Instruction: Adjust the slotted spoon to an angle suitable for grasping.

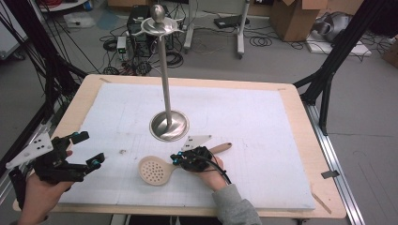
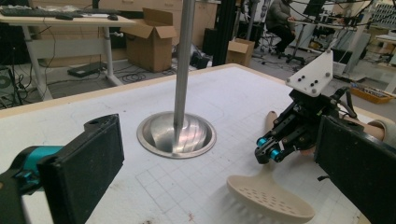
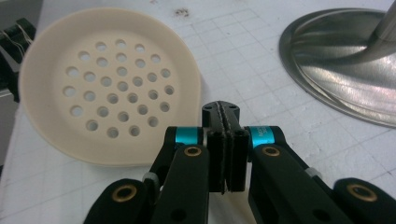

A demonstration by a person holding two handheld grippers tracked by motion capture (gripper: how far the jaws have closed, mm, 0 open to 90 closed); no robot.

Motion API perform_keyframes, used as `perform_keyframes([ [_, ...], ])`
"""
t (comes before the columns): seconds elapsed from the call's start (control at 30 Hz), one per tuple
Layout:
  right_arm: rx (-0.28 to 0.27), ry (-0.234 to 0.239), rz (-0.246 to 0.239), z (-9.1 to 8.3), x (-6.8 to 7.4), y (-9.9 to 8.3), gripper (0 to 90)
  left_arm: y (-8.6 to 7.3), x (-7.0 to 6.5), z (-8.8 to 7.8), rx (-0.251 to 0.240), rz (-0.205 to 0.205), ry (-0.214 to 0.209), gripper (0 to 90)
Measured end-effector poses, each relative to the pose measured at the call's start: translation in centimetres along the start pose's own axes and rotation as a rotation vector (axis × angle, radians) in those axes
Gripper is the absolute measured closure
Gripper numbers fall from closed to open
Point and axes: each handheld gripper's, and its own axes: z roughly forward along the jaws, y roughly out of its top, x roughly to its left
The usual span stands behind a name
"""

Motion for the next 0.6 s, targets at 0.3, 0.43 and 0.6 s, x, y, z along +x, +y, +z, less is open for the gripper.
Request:
perform_keyframes([
  [0.3,0.05,-0.022,-0.003,0.64,-0.15,-0.19,89.9,-0.15,0.09,0.05,0.005,-0.001,0.001,2.1],
  [0.43,0.053,-0.017,-0.002,0.52,-0.13,-0.27,90.0,-0.22,0.12,-0.02,0.008,-0.005,0.004,2.1],
  [0.6,0.039,-0.012,0.005,0.22,-0.06,-0.7,90.0,-0.2,0.15,-0.13,0.005,-0.005,0.003,2.1],
])
